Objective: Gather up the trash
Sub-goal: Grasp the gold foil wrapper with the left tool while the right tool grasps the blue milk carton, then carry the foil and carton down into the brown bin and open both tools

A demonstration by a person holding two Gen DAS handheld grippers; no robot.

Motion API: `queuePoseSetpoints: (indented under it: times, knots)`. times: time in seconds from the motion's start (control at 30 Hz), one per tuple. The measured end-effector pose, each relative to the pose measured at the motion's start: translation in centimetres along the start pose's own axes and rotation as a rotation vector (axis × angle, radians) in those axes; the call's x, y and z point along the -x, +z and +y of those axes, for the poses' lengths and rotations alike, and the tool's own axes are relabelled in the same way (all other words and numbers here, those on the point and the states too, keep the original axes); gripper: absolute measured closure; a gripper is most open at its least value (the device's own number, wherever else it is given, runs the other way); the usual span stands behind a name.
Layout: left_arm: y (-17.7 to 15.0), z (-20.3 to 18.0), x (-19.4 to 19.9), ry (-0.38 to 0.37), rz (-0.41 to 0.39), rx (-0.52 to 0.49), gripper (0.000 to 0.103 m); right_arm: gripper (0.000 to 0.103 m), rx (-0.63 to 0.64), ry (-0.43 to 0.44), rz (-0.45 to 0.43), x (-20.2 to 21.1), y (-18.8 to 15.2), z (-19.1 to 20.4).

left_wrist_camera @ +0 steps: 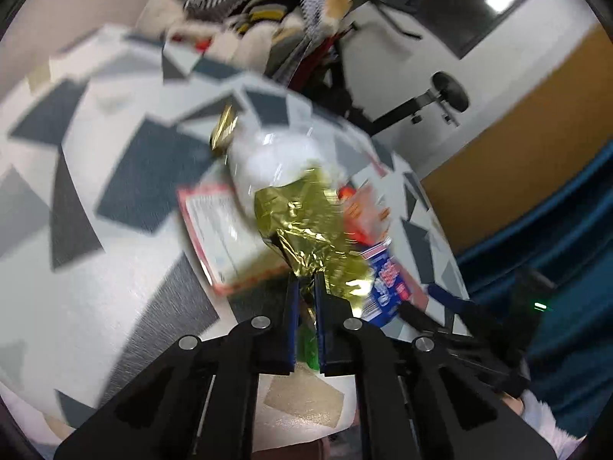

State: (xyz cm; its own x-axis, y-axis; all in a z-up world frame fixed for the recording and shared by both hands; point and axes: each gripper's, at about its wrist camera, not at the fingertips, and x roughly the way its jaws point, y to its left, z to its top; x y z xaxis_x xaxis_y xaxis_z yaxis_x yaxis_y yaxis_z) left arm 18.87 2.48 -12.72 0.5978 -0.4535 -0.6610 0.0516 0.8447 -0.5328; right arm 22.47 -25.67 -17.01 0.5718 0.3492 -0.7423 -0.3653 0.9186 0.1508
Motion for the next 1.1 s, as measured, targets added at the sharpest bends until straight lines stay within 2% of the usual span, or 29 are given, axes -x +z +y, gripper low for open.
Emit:
queuePoseSetpoints:
  times: [0.1, 0.2, 0.3, 0.33, 0.37, 0.53, 0.77, 1.1]
  knots:
    - [0.3, -0.6, 1.4, -0.002, -0.034, -0.050, 0.096, 0.006, 0.028, 0.004, 0.025, -1.4, 0.4, 0.5]
    - [0.1, 0.0, 1.5, -0.024, -0.019, -0.027, 0.096, 0.005, 0.060, -0.035, 0.063, -2.8, 0.1, 0.9]
    - [-0.1, 0.3, 1.7, -0.041, -0.023, -0.007, 0.097, 0.006, 0.053, 0.005, 0.106, -3.6, -0.2, 0.7]
    - [-0.3, 0.3, 2.0, -0.042, -0.027, -0.016, 0.097, 0.008, 0.056, 0.017, 0.113, -3.7, -0.4, 0.8]
    - [-0.4, 0.1, 2.1, -0.043, -0.027, -0.026, 0.097, 0.021, 0.062, 0.029, 0.111, -3.5, -0.5, 0.9]
    - [-1.0, -0.4, 3.1, -0.054, -0.039, -0.064, 0.097, 0.021, 0.053, 0.031, 0.044, -1.1, -0.5, 1.1]
    - [-1.9, -1.7, 5.0, -0.060, -0.052, -0.115, 0.097, 0.021, 0.050, 0.016, 0.009, 2.1, -1.4, 1.4]
    - [-5.5, -1.8, 10.9, -0.053, -0.090, -0.151, 0.098, 0.021, 0.030, -0.026, -0.015, 6.4, -4.8, 1.5]
